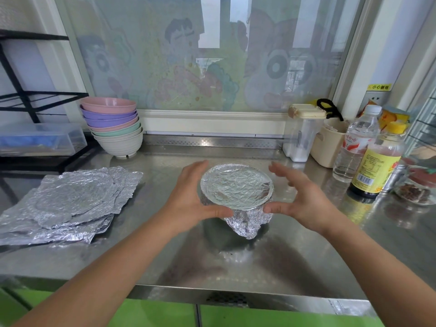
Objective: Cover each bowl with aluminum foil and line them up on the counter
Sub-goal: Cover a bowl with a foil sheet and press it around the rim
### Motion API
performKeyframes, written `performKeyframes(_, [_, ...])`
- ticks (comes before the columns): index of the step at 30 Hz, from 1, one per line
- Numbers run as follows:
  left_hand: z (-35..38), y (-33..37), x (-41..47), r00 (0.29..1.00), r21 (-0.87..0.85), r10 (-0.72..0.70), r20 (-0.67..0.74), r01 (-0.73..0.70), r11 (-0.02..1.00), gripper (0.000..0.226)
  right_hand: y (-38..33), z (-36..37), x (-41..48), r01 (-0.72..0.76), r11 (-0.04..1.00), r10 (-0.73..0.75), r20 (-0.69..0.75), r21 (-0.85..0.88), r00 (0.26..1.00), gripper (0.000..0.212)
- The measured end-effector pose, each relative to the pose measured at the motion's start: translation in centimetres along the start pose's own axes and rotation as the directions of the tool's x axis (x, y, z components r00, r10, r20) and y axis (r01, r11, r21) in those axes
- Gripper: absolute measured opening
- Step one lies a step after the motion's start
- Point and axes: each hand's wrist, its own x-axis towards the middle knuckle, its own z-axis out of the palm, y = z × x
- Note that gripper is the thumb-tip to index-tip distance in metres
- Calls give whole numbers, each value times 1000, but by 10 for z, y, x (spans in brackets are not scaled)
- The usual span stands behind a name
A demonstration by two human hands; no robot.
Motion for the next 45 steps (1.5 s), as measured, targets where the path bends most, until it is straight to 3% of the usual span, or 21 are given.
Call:
performKeyframes(3, [12,-5,1,977,-251,-157,142,189,949,153,8,5,6,-210,971,188,182,110,965,127])
performKeyframes(5, [18,-8,0,978,-351,-136,159,185,918,148,11,14,10,-260,953,219,236,159,947,130])
performKeyframes(6, [22,-9,0,983,-369,-111,143,157,916,132,13,18,12,-266,948,224,231,172,947,130])
performKeyframes(8, [27,-9,0,995,-370,-49,89,78,926,99,13,21,12,-249,950,213,192,189,958,123])
performKeyframes(9, [29,-11,1,997,-369,-34,62,54,928,94,12,22,13,-238,951,206,170,195,964,114])
performKeyframes(12, [31,-16,4,999,-400,-24,36,36,916,94,16,22,12,-198,955,172,131,221,976,84])
performKeyframes(15, [35,-23,12,994,-376,-100,40,108,920,105,27,23,18,-192,946,168,111,263,979,77])
performKeyframes(18, [40,-26,32,984,-374,-156,86,177,910,145,42,21,31,-240,915,217,108,323,970,109])
performKeyframes(21, [49,-29,60,977,-350,-183,113,212,912,142,60,17,46,-264,892,232,130,366,964,133])
performKeyframes(24, [59,-31,93,983,-259,-170,67,181,949,105,76,10,68,-269,893,254,91,360,963,102])
performKeyframes(26, [67,-33,119,986,-236,-156,50,164,958,97,88,6,85,-250,897,248,56,364,967,80])
performKeyframes(29, [81,-38,161,990,-235,-132,57,142,962,98,113,0,114,-253,880,266,24,402,964,64])
performKeyframes(32, [96,-44,197,988,-201,-138,74,150,968,121,138,-7,139,-264,878,290,-4,398,957,63])
performKeyframes(36, [110,-52,230,985,-194,-162,66,172,966,99,166,-10,166,-271,875,302,-14,401,953,74])
performKeyframes(41, [114,-54,240,973,-250,-200,112,222,942,152,173,-9,176,-292,881,326,-29,373,945,74])
performKeyframes(45, [103,-53,231,968,-288,-215,132,245,926,146,156,-19,165,-376,895,391,-18,240,920,74])
